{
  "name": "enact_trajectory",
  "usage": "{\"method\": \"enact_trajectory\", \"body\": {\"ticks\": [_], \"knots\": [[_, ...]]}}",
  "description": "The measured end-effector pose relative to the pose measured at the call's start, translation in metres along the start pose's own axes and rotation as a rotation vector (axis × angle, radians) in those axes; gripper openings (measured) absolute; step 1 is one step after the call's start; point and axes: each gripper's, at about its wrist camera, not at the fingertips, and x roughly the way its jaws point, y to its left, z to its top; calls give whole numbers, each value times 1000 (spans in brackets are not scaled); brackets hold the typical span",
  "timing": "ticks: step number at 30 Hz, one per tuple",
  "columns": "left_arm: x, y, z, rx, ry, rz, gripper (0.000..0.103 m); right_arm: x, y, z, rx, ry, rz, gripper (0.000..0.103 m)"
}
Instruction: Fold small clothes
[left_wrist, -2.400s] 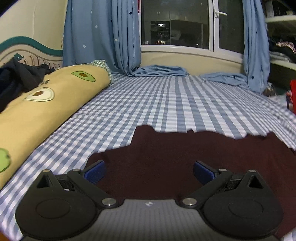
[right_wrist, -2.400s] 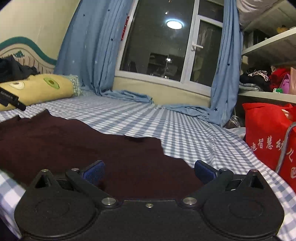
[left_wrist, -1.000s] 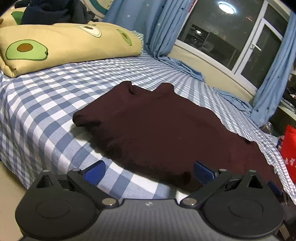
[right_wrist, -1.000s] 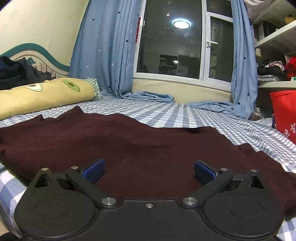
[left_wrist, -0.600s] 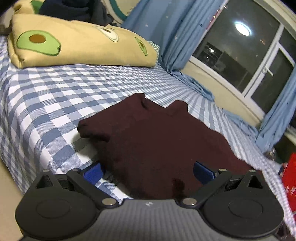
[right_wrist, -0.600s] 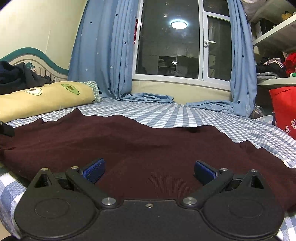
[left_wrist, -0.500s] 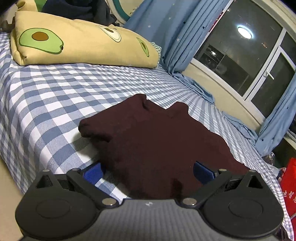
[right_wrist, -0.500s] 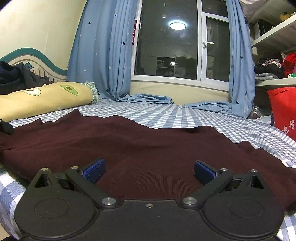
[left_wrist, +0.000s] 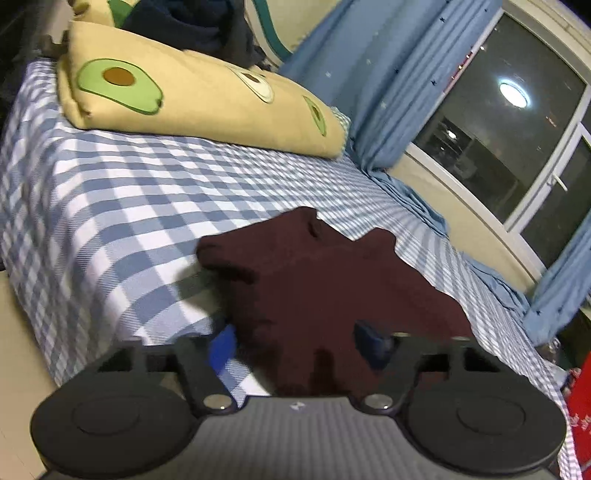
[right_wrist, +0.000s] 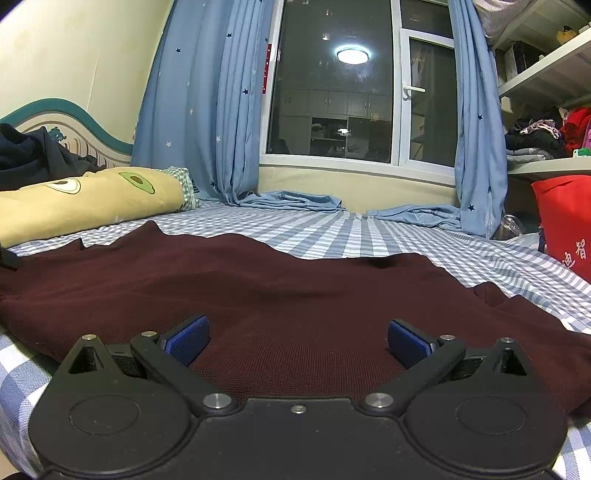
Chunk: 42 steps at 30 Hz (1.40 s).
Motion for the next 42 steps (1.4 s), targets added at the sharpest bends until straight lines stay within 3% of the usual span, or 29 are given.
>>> {"method": "enact_trajectory", "body": {"ticks": [3,13,14,15,18,22,29,32,42], "knots": [[1,9,-1,-36,-10,20,37,-1,0,0,-1,-4,-2,103],[12,13,6,-57,18,-28,44,-1,0,0,-2,-2,1,103],[12,14,7,-63,17,-30,42,0,-1,2,0,5,8,103],[12,14,7,-66,13,-25,30,1,-2,3,0,14,15,103],[10,13,11,-67,0,-55,21,2,-8,12,-8,37,35,103],[0,-7,20,14,-56,-101,16,-8,-14,16,-64,-1,0,103],[-17,-85,45,185,-120,-270,13,-20,-15,14,-168,-53,-48,103],[-22,-133,45,271,-118,-362,12,-28,-21,14,-204,-76,-120,103],[-48,-288,-23,569,-84,-628,12,-59,-95,7,-143,-75,-263,103]]}}
